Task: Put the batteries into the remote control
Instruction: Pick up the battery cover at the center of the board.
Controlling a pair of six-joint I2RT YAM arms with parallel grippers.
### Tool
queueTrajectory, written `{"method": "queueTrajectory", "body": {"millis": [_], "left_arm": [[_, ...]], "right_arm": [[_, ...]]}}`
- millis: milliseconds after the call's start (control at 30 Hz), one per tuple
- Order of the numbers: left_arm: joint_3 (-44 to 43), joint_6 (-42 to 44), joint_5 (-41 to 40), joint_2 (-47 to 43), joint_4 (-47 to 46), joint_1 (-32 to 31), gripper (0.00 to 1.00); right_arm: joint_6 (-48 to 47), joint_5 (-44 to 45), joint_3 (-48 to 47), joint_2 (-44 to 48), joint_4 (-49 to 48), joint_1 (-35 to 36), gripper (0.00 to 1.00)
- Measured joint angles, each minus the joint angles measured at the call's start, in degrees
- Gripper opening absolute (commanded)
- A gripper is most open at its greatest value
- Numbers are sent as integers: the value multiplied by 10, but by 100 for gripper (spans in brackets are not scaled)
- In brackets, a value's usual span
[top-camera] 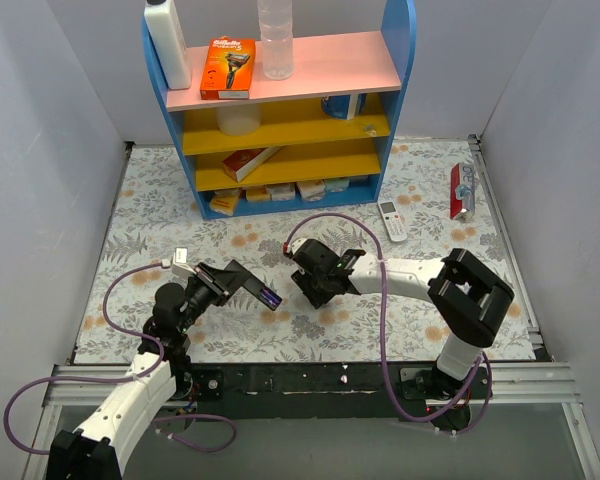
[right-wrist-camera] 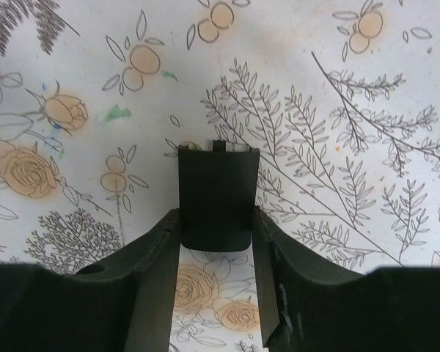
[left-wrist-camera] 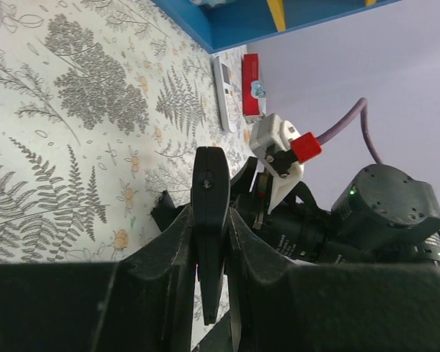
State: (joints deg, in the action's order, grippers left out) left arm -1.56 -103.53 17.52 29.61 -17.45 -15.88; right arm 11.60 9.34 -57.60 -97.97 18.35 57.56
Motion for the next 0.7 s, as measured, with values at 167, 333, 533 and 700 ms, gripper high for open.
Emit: {"method": "queueTrajectory", "body": {"millis": [167,333,533,700], "left_arm": [[0,-18,17,17,-41,0,0],[0,-40,29,34,-83,0,0],[0,-63,31,65,-131,0,0],[0,-85,33,97,-172,0,0]], "right_arm": [[-10,9,1,16,36,0,27],[-20,8,0,63,63,2,26],[-36,-10,-34,119,94,2,27],[-46,-38,-92,140,103,6,26]]}}
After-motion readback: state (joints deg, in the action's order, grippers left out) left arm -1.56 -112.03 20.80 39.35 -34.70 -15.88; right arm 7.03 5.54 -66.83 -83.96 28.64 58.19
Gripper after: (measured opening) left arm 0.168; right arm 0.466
